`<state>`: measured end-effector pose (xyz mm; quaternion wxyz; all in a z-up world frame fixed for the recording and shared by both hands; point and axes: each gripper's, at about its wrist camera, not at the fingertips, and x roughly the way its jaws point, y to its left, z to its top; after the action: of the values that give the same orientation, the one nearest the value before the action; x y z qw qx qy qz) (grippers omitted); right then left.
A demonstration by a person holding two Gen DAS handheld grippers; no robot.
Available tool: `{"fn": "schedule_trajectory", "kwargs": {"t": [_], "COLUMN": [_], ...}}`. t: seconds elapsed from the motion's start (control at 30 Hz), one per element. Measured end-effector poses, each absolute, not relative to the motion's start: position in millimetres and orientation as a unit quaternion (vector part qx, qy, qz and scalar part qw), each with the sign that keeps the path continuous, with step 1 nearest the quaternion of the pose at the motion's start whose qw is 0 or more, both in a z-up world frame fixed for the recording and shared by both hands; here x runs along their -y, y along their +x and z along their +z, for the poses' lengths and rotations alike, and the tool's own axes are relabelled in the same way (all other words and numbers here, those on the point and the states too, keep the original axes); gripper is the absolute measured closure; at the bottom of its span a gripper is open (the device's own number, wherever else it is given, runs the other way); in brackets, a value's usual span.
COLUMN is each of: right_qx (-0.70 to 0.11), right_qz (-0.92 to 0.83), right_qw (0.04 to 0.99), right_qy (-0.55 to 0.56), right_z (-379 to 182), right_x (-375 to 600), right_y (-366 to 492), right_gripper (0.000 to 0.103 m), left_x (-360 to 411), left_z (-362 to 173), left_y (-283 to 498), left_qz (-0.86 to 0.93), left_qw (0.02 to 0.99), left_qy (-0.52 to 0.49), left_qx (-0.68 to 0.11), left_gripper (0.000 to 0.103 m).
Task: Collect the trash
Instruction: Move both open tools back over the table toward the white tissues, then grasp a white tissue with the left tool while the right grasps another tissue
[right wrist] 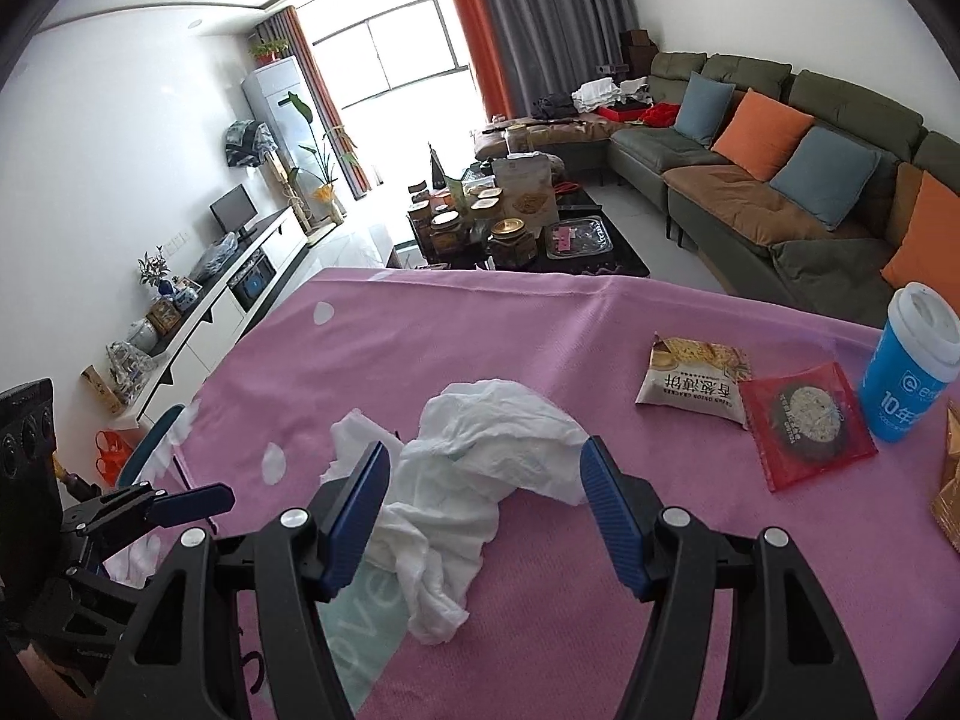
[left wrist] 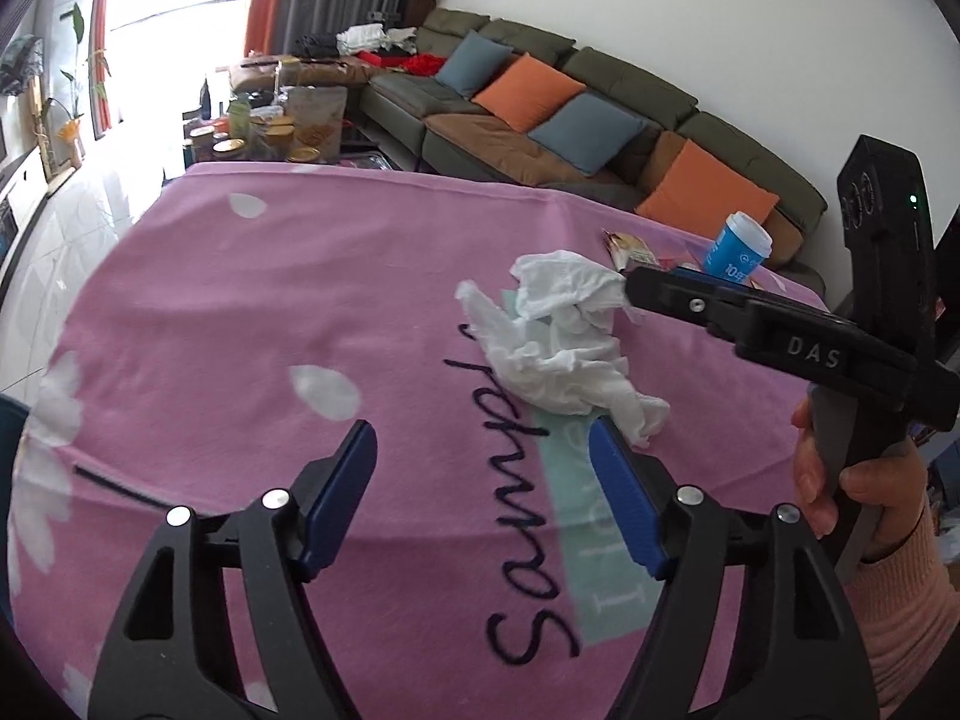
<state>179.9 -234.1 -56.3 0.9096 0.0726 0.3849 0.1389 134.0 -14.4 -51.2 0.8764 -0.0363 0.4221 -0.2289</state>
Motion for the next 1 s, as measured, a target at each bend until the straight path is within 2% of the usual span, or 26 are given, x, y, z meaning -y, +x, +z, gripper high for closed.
{"fn": "schedule_trajectory", "kwargs": {"t": [0.13, 0.23, 0.3, 0.37, 0.4, 0.43, 0.7, 1.0], "right_qx": [-0.396, -0.412, -0.427, -0.436, -0.435, -0.432, -0.398, -0.379], "right_qz": [0.142, 0.145, 0.144, 0.144, 0.145, 0.144, 0.143, 0.168], "right_qw": [0.904, 0.897, 0.890, 0.885, 0.885, 0.886, 0.896, 0.898], "right_qy": [0.070, 0.064, 0.068, 0.076, 0.081, 0.084, 0.134, 0.148], "right_z": [-63, -71, -77, -81, -81, -81, -62, -58], "right_x": [234, 232, 234, 239, 243, 246, 282, 277], "right_y": [194, 203, 207, 206, 204, 202, 172, 142], "right_gripper": [0.039, 0.045, 0.070, 0.081, 0.084, 0.085, 0.087, 0.087], "left_x": [29, 36, 37, 38, 37, 38, 23, -7], "left_z": [-56, -64, -69, -72, -72, -73, -69, -58], "left_y": [148, 161, 169, 171, 171, 169, 149, 122], "left_qz": [-0.239, -0.245, -0.251, -0.258, -0.262, -0.264, -0.283, -0.264], "left_qw": [0.867, 0.855, 0.846, 0.841, 0.840, 0.841, 0.843, 0.860], "left_qy": [-0.037, -0.042, -0.051, -0.057, -0.057, -0.056, -0.069, -0.077], "left_qx": [-0.437, -0.456, -0.468, -0.472, -0.472, -0.469, -0.452, -0.431], "left_gripper": [0.036, 0.049, 0.071, 0.083, 0.089, 0.092, 0.094, 0.094]}}
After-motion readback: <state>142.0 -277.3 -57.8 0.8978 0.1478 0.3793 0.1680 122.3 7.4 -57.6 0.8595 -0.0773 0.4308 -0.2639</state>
